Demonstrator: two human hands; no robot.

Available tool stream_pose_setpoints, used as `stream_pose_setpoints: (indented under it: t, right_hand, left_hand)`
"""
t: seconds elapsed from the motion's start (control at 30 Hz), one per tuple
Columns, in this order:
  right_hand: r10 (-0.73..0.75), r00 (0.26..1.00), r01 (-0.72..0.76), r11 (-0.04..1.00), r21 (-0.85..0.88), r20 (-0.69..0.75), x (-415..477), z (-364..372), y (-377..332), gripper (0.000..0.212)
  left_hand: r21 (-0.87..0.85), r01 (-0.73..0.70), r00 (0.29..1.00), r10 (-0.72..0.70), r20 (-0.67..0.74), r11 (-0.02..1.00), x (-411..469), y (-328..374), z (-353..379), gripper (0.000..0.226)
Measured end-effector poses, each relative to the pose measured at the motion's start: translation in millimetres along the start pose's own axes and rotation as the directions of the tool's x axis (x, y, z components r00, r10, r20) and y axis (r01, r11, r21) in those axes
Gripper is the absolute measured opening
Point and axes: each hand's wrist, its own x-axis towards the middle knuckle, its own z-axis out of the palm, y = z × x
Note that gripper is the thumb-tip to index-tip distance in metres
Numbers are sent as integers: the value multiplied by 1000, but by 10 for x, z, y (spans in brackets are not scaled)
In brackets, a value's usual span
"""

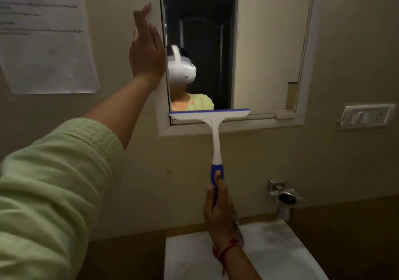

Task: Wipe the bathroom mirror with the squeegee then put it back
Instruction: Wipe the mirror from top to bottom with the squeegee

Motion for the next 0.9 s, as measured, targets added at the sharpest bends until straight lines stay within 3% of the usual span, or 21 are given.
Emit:
stream_pose_setpoints:
  t: [0.23, 0.37, 0.53, 0.9]
  right_hand:
    - [-56, 996, 63, 991, 122, -63, 287, -215, -179, 41]
    - [-216, 954, 259, 943, 207, -209, 997, -400, -535, 40]
    - [-378, 860, 434, 895, 102, -343, 1942, -632, -895, 42]
    - [-452, 841, 479, 878, 22, -296, 3319, -731, -1219, 39]
  left_hand:
    - [35, 33, 999, -33, 6, 999, 46, 36, -22, 40]
    - [36, 57, 998, -57, -6, 998, 60, 13, -23, 38]
    - [51, 62, 998, -62, 8, 997, 51, 27, -47, 37]
    - [32, 33, 999, -33, -16, 999, 9, -9, -25, 35]
